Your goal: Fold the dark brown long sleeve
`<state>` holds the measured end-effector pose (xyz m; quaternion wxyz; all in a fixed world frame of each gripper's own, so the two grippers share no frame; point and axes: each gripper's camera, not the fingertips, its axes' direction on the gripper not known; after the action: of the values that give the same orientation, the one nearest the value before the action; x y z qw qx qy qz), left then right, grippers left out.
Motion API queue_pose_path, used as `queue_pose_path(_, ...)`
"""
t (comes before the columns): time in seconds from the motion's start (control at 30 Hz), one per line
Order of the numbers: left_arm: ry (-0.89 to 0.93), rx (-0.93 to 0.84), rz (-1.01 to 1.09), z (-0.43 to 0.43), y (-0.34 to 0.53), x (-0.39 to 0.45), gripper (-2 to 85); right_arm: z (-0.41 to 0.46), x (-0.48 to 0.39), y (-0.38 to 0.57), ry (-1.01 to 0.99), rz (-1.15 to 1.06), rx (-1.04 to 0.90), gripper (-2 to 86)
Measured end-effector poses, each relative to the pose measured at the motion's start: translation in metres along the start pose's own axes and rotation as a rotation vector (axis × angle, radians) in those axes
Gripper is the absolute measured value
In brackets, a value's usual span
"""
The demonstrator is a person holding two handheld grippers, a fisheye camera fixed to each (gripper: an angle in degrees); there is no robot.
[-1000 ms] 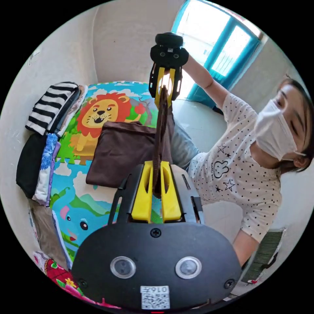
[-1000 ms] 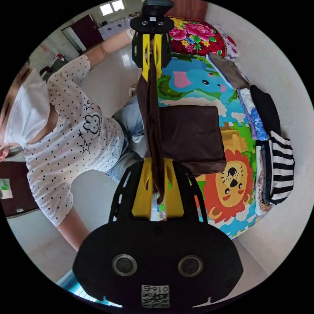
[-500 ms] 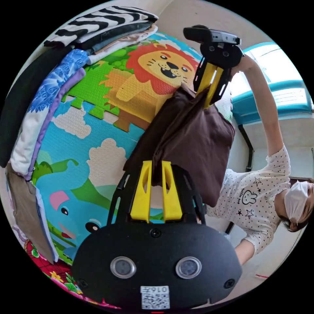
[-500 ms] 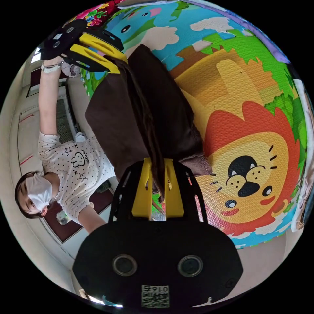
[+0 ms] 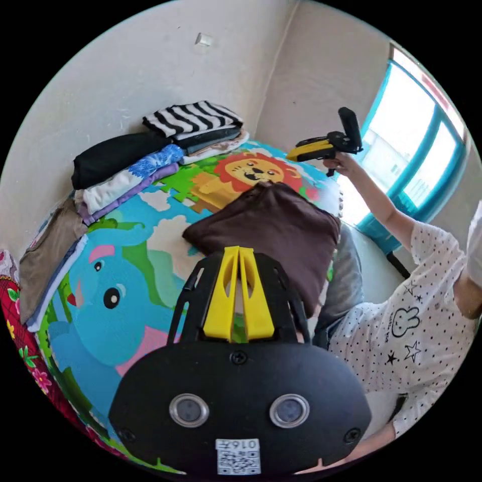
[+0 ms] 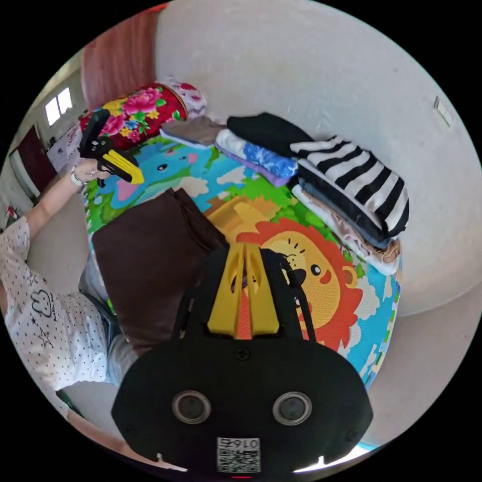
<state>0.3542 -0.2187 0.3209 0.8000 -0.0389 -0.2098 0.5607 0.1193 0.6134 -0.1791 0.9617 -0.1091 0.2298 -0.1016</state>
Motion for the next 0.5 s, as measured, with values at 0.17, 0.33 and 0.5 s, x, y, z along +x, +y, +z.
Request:
queue_pose_path(0.17,-0.152,0.149,-0.138,-0.022,0.086,0.058,-0.2,-0.089,-0.135,0.155,0.032,0.089,0.374,0.4)
queue_pose_path(0.33,-0.027,0.296,-0.307,-0.023,0.161,0.056,7.9,-0.116,-0.217,0.271,0.105,0.29,0.508,3.6)
queue_pose_path(0.5,0.159,0.314,-0.302,-0.022,0.207,0.041,11.1,-0.122,-0.258,0.369,0.169,0.456,0.507,11.2)
